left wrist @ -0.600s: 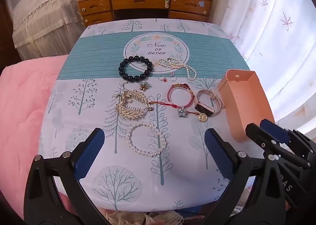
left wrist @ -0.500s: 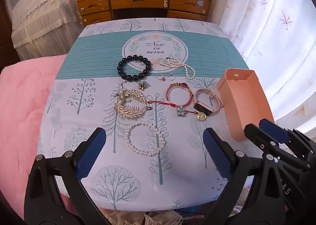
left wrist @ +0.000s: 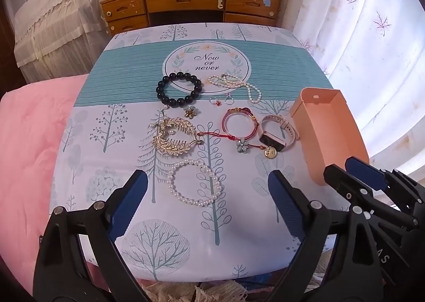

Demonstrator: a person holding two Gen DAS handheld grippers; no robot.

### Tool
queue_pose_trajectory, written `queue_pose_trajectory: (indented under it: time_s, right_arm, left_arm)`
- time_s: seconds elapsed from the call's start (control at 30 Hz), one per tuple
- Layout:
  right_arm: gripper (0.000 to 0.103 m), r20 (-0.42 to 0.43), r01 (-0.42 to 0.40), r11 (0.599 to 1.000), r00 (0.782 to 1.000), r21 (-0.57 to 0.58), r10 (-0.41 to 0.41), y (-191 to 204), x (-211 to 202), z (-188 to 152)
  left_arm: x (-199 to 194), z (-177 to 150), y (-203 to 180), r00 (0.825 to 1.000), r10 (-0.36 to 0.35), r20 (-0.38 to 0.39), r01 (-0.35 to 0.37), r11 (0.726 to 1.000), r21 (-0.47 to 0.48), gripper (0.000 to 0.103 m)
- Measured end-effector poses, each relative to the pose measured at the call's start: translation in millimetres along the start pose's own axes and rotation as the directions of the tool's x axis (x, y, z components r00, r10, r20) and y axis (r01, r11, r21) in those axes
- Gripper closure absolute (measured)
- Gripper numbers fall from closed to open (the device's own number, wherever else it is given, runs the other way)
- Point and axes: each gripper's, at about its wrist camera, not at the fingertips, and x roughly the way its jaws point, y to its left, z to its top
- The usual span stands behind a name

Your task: Organize jewelry

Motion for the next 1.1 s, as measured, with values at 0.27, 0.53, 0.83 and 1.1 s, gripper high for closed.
queue_pose_trajectory:
  time_s: [0.27,0.53,0.83,1.1]
  right_arm:
    - [0.064,-0.004,0.001,1.000,1.000,0.008,-0.001,-1.1,-0.4,-1.9]
    - [0.064,-0.016,0.010,1.000,1.000,0.012,-0.009,-1.8,2.0,-3.1]
    - [0.057,-0.031,0.035,0.999,0.999,0.018,-0.034,-3.1,6.0,-2.7]
    - [0.054,-0.029,0.043,0.999,0.999,0.024,-0.043,-4.9,4.7,-1.9]
  left_arm:
    - [-0.2,-2.0,0.7,1.000,-0.006,0.001,0.006,1.000,0.002,0.012]
    - [-1.4,-2.9,0.8,1.000,-0.006,0.004,0.006,1.000,0.004,0.012]
    - [-4.7,-5.7,2.1,1.000,-0.006,0.008,0.006,1.000,0.008,0.012]
    - [-4.1,-4.6,0.9,1.000,-0.005,0.006,0.004,1.000,0.010,0.012]
